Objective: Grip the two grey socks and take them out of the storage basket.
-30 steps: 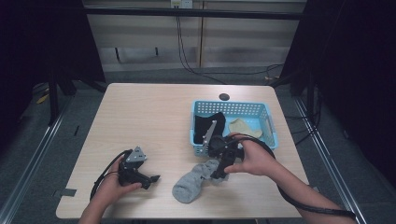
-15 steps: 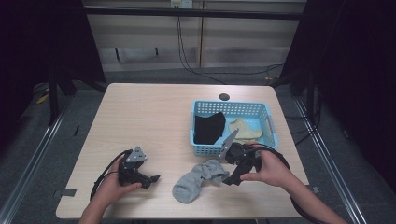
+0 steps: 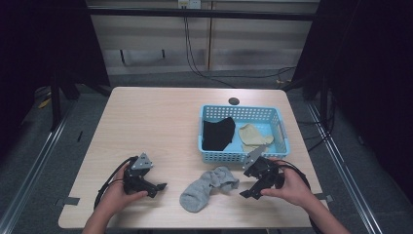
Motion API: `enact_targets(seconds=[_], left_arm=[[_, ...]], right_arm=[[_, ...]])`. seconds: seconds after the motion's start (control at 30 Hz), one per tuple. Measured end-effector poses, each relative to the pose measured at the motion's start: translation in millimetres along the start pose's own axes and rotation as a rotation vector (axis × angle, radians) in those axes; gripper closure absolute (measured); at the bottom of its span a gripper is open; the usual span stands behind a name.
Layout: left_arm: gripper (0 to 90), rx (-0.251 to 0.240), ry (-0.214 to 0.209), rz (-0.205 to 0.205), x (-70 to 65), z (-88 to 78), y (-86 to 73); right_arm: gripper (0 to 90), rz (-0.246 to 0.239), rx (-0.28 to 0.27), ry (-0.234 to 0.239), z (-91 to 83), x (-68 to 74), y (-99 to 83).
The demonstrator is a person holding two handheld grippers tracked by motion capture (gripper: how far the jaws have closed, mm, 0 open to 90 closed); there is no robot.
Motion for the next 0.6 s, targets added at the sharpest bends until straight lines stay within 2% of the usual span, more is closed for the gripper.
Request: enact_targets(seconds=[0.17,0.3,0.33,0.5,0.57,0.6], left_arm=[[0.0,0.0,0.0,0.0,0.0,0.0,0.0],[0.0,0.0,0.0,0.0,0.0,0.0,0.0],[0.0,0.0,0.0,0.0,0.0,0.0,0.0],[0.0,0.002,0.0,0.0,0.0,-0.1,-0.2],[0.0,0.002,0.0,0.0,0.0,-0.2,-0.2],[0.0,0.002,0.0,0.0,0.0,-0.1,-0.2]], right_arm=[[22.1,0.021,-0.04,-0.025,7.2,-10.8,-12.0],[21.3,0.059,-0.069,-0.032,12.2,-19.7,-23.1],[21.2,0.063,-0.096,-0.037,13.7,-25.2,-26.8],[19.9,0.084,-0.162,-0.039,15.2,-33.6,-32.4],[19.9,0.082,-0.174,-0.045,14.9,-35.2,-33.4],[19.6,0.07,-0.203,-0.049,14.9,-36.7,-34.8]])
Point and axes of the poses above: each handheld gripper's, and its own axes: z roughly forward along the jaws, y roughly out of its top, x roughly to its left, the point moved 10 cm from there along z, roughly forward along the jaws, and after that the axes turned 9 degrees about z, right-handed, at the moved point
